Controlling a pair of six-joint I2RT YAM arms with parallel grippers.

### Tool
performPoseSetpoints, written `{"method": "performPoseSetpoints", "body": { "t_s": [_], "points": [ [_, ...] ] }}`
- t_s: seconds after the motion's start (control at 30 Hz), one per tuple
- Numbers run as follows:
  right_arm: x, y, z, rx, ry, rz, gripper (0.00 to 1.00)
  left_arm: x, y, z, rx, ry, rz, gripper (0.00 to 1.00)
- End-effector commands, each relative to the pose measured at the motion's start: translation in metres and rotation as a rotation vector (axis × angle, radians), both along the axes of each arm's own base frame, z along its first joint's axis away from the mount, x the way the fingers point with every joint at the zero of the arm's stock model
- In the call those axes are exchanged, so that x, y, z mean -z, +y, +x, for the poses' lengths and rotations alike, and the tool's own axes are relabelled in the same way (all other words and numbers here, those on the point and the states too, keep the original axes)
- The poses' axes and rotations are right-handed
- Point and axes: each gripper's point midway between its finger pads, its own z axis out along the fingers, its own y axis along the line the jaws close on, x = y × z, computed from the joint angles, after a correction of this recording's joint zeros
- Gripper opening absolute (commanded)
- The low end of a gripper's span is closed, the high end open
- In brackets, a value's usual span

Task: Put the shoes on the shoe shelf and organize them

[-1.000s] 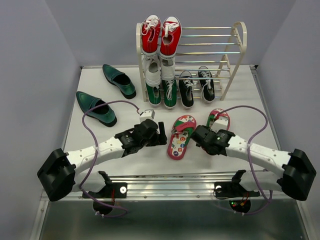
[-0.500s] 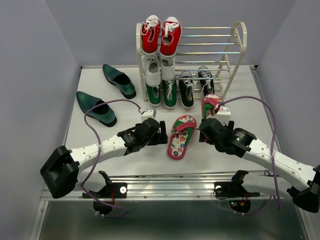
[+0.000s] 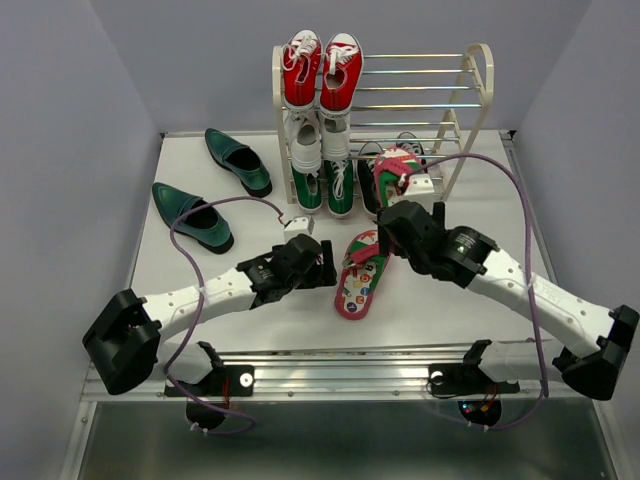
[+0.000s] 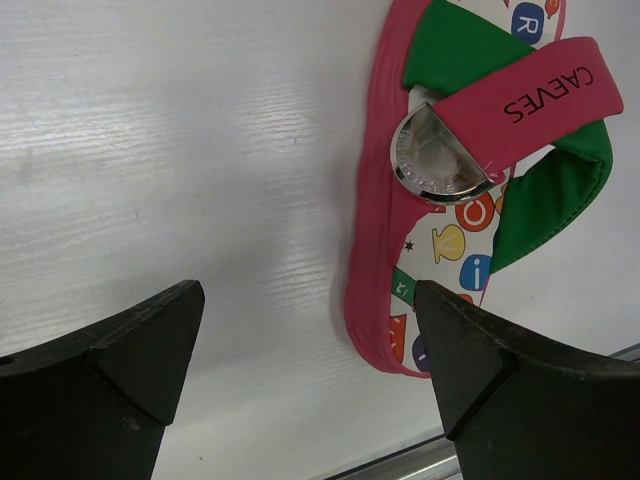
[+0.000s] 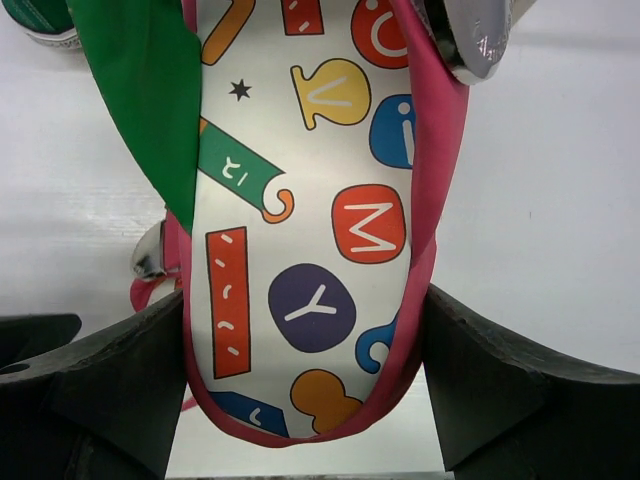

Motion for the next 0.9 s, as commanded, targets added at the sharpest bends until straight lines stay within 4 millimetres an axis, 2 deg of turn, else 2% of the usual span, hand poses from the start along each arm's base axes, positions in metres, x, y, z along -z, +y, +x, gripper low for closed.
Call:
{"method": "performPoseSetpoints", "body": {
  "t_s": [0.0,0.07,0.13,0.17,0.33,0.37,0.5,0.6,0.7,0.73,0.83,0.87],
  "points": [
    [-0.048,0.013,0.038,0.059,-0.172,0.030,0.01,-0.020,-0.007,0.009,0.001,-0.056,-0.018,0.99],
    [-0.053,0.011,0.052,0.079,-0.184,0.028,0.01,-0.023,-0.007,0.010,0.001,-0.061,-0.025,0.99],
    [-0.054,0.017,0.067,0.060,-0.184,0.057,0.01,-0.024,-0.006,0.010,-0.002,-0.065,-0.025,0.99],
    [-0.059,0.012,0.080,0.081,-0.206,0.088,0.01,-0.024,-0.006,0.009,-0.002,-0.065,-0.025,0.99],
    [-0.064,0.012,0.109,0.035,-0.247,0.078,0.01,-0.029,-0.005,0.010,-0.005,-0.076,-0.033,0.99],
    [-0.066,0.003,0.119,0.056,-0.256,0.082,0.01,-0.029,-0.005,0.010,-0.003,-0.076,-0.030,0.99],
    [-0.066,-0.007,0.144,0.020,-0.281,0.080,0.01,-0.026,-0.002,0.010,-0.011,-0.071,-0.015,0.99],
    [-0.069,-0.009,0.154,-0.016,-0.295,0.062,0.01,-0.025,0.000,0.010,-0.019,-0.070,-0.003,0.99],
    [-0.073,-0.022,0.166,-0.010,-0.310,0.051,0.01,-0.026,0.001,0.012,-0.027,-0.073,0.001,0.99],
    [-0.074,-0.033,0.172,0.011,-0.315,0.045,0.01,-0.026,0.002,0.012,-0.029,-0.073,0.000,0.99],
    [-0.073,-0.039,0.184,-0.003,-0.318,0.068,0.01,-0.026,0.001,0.012,-0.029,-0.072,0.001,0.99],
    [-0.075,-0.047,0.188,0.013,-0.323,0.070,0.01,-0.027,0.000,0.013,-0.028,-0.071,0.001,0.99]
  ]
}}
